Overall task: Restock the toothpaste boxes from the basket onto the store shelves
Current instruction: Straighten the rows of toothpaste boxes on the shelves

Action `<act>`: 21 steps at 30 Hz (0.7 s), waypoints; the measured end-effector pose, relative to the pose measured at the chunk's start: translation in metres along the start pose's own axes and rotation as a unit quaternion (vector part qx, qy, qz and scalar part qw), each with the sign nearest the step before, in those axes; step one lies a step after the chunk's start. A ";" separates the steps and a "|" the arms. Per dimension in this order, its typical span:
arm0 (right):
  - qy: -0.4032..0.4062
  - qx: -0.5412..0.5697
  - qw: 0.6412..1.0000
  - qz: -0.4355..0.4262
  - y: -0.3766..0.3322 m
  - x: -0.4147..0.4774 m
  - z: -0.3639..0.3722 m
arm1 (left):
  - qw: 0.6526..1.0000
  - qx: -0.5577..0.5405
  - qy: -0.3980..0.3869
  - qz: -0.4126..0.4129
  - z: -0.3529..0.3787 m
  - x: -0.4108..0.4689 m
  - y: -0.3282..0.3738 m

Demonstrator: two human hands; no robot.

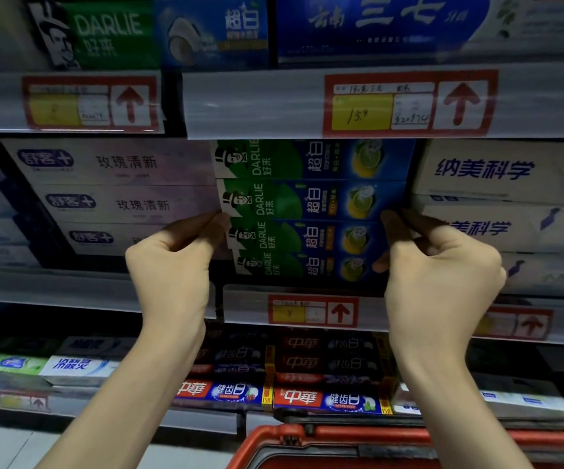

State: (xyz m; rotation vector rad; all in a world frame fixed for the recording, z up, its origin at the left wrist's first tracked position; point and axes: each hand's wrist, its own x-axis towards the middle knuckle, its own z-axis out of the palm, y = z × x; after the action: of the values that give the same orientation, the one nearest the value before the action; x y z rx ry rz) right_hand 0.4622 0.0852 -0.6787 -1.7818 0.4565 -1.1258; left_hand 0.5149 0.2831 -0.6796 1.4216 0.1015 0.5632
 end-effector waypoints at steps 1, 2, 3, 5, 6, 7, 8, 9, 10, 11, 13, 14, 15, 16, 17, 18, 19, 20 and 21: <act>-0.001 0.000 1.000 0.001 0.000 0.000 0.000 | 1.000 0.003 -0.002 0.003 0.000 0.001 -0.001; -0.002 0.002 1.000 0.002 0.000 0.000 0.000 | 1.000 0.006 -0.003 0.007 0.000 0.001 -0.001; -0.002 0.006 1.000 0.004 -0.001 0.000 0.000 | 1.000 0.008 -0.003 0.011 0.000 0.002 -0.001; 0.000 0.011 1.000 0.007 -0.002 -0.002 0.000 | 1.000 0.009 -0.004 0.020 -0.001 0.002 -0.002; 0.001 0.011 1.000 0.008 -0.002 -0.003 0.000 | 1.000 0.008 -0.006 0.024 -0.001 0.001 -0.002; -0.001 0.013 1.000 0.010 -0.003 -0.005 0.001 | 1.000 0.006 -0.008 0.026 -0.002 0.000 -0.003; -0.003 0.014 1.000 0.010 -0.004 -0.006 0.001 | 1.000 0.004 -0.011 0.028 -0.003 -0.001 -0.004; -0.006 0.014 1.000 0.013 -0.004 -0.008 0.000 | 0.999 0.005 -0.013 0.029 -0.004 -0.003 -0.005; -0.008 0.014 1.000 0.019 -0.004 -0.010 0.000 | 0.999 0.007 -0.015 0.028 -0.004 -0.005 -0.007; -0.011 0.014 1.000 0.026 -0.004 -0.012 -0.001 | 0.999 0.012 -0.017 0.027 -0.005 -0.007 -0.009; -0.018 0.008 0.999 0.039 -0.001 -0.016 -0.002 | 0.999 0.026 -0.024 0.030 -0.006 -0.011 -0.012; -0.021 0.004 0.999 0.042 0.000 -0.018 -0.003 | 0.998 0.039 -0.027 0.033 -0.007 -0.011 -0.014; -0.024 -0.004 0.999 0.041 0.001 -0.020 -0.003 | 0.997 0.054 -0.029 0.036 -0.008 -0.012 -0.015; -0.026 -0.014 0.999 0.040 0.002 -0.021 -0.003 | 0.996 0.070 -0.031 0.038 -0.009 -0.011 -0.016; -0.028 -0.020 0.999 0.040 0.002 -0.022 -0.003 | 0.995 0.084 -0.034 0.040 -0.010 -0.011 -0.017; -0.029 -0.022 0.998 0.043 0.003 -0.023 -0.003 | 0.994 0.095 -0.037 0.042 -0.012 -0.010 -0.017; -0.030 -0.021 0.998 0.045 0.003 -0.024 -0.003 | 0.993 0.105 -0.040 0.044 -0.013 -0.009 -0.018; -0.032 -0.020 0.998 0.045 0.003 -0.025 -0.003 | 0.992 0.114 -0.043 0.046 -0.014 -0.008 -0.018; -0.031 -0.023 0.998 0.043 0.003 -0.026 -0.003 | 0.990 0.123 -0.047 0.048 -0.015 -0.008 -0.019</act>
State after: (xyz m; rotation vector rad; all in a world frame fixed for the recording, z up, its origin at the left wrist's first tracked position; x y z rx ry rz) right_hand 0.4470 0.1004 -0.6931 -1.8137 0.5197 -1.0044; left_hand 0.5082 0.2925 -0.7025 1.6968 0.0284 0.5761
